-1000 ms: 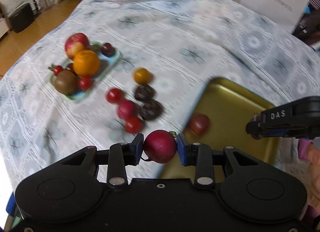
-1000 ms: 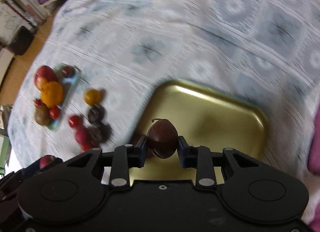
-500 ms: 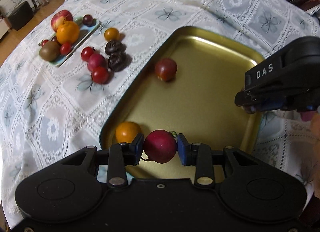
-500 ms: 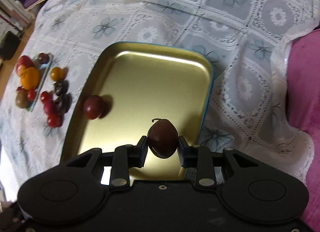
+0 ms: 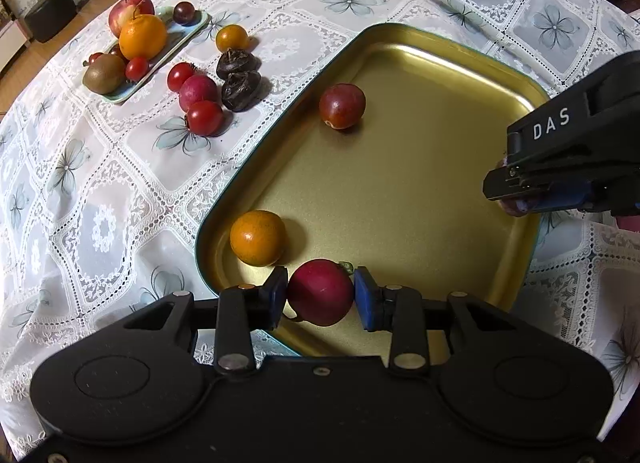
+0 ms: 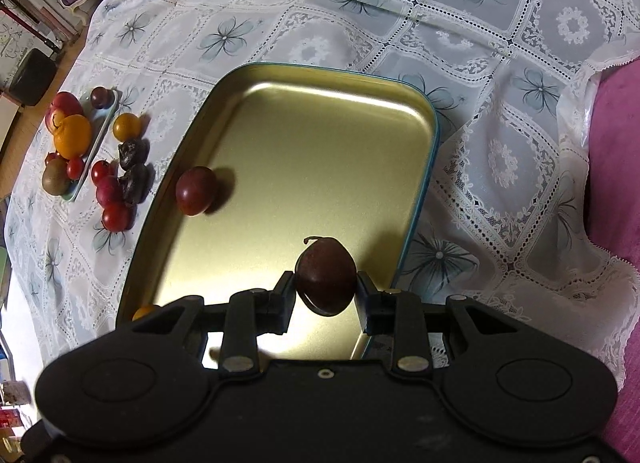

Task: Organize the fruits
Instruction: 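Carry both plums over the tray and open the right tool to drop its plum, then open the left tool to release the red plum into the tray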

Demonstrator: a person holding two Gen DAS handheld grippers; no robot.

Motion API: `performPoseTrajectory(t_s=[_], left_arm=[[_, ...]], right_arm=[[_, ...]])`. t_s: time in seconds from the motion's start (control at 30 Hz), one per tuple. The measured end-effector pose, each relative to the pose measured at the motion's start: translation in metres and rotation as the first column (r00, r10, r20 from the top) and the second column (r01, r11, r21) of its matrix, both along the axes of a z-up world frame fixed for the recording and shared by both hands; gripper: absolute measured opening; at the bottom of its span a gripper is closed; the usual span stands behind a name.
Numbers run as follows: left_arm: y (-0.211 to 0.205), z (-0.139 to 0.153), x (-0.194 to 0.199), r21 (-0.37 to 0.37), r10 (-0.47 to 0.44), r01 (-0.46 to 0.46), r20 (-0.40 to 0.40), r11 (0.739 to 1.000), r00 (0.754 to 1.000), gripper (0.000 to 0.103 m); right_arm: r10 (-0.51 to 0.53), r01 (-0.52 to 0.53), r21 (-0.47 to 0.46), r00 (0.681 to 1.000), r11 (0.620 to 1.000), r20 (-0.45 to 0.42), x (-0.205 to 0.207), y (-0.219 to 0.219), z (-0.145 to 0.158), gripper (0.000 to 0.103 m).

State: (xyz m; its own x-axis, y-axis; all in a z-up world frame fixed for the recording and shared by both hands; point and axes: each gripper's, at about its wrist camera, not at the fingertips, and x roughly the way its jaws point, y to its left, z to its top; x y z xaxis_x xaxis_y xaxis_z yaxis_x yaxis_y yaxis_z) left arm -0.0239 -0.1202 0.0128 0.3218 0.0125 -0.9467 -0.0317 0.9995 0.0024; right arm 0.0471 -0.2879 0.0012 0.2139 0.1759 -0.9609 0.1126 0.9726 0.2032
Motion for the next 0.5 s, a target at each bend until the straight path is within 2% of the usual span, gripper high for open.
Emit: performPoseTrajectory(t_s=[0.5], left_arm=[[-0.0002,0.0036,0.0014,-0.012,-0.011,0.012,0.017,1.000,1.000,0.045]], right_arm=[[-0.006,0.006,-0.002,1.000,1.000,-0.003,-0.0004,0.0012,-0.0017,0.033]])
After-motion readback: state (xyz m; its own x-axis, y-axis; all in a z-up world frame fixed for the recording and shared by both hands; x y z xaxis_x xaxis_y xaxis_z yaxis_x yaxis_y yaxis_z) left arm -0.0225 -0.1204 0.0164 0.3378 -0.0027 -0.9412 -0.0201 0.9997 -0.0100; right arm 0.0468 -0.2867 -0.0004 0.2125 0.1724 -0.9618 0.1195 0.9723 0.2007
